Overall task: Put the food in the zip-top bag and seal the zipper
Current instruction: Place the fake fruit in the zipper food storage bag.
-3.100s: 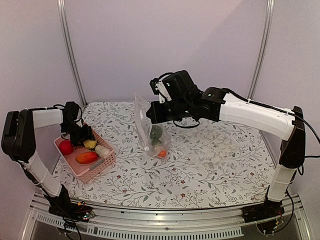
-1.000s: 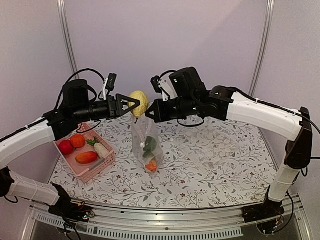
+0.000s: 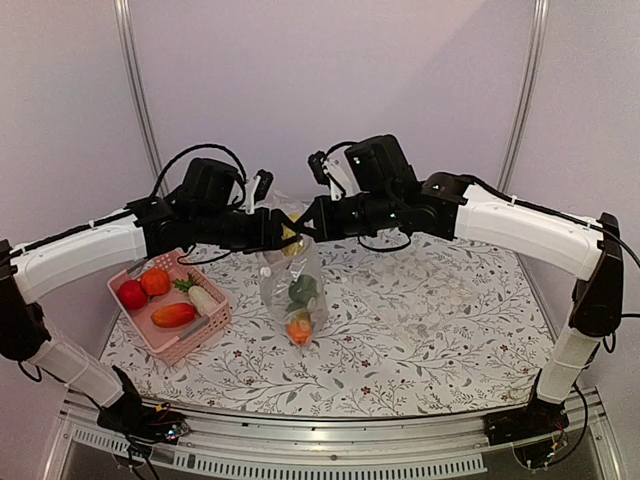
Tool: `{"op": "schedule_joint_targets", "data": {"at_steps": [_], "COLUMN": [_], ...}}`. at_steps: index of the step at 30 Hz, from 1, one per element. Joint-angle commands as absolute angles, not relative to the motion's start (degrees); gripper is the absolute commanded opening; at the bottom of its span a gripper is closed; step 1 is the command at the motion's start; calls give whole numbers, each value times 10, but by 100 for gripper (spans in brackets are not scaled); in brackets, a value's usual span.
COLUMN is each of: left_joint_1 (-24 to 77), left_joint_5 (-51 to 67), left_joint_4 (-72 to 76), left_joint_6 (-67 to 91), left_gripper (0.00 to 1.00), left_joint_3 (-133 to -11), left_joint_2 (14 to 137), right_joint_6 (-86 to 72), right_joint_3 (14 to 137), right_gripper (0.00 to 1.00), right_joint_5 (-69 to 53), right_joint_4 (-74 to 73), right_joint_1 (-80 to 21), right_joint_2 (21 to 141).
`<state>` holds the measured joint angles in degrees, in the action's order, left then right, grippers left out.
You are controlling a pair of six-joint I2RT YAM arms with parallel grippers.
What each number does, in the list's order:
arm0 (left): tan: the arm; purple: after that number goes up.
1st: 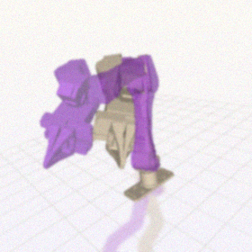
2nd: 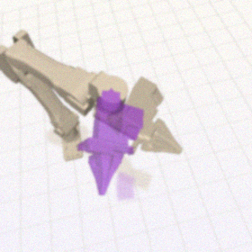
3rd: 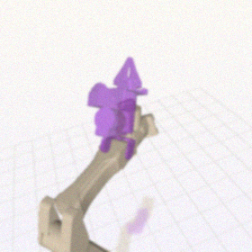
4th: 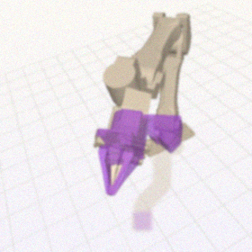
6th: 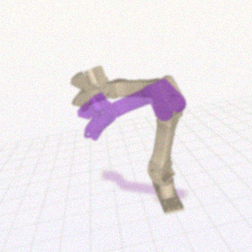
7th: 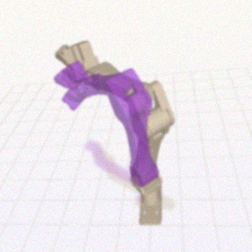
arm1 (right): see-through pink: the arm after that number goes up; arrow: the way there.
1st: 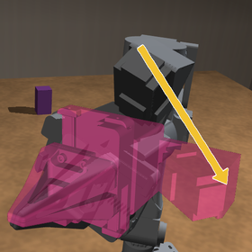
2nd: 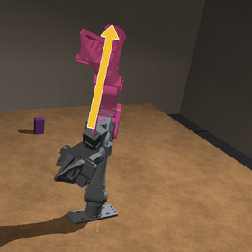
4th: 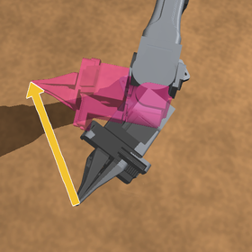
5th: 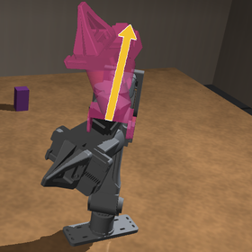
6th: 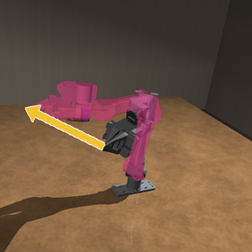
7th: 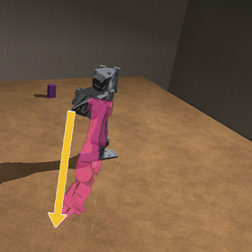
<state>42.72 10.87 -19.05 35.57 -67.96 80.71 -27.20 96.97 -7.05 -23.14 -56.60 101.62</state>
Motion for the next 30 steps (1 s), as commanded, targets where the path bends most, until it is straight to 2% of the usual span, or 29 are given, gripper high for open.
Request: {"op": "schedule_joint_targets", "data": {"at_steps": [1, 8, 14, 23, 30], "left_joint_1": [467, 484, 488, 489, 489], "left_joint_5": [47, 2, -16, -24, -23], "left_joint_4": [-293, -329, -329, -330, -321], "left_joint_6": [314, 310, 307, 306, 311], "left_gripper": [60, 63, 75, 81, 82], "left_joint_3": [-738, -761, -766, -765, -773], "left_joint_2": [839, 851, 832, 802, 764], "right_joint_6": [-270, -271, -271, -272, -269], "right_joint_3": [965, 965, 964, 964, 961], "right_gripper": [0, 0, 0, 0, 0], "right_joint_5": [-68, -61, -48, -47, -36], "right_joint_4": [-213, -216, -220, -221, -224], "right_joint_1": [-569, -569, -569, -568, -568], "right_joint_2": [1004, 1006, 1006, 1007, 1004]}}
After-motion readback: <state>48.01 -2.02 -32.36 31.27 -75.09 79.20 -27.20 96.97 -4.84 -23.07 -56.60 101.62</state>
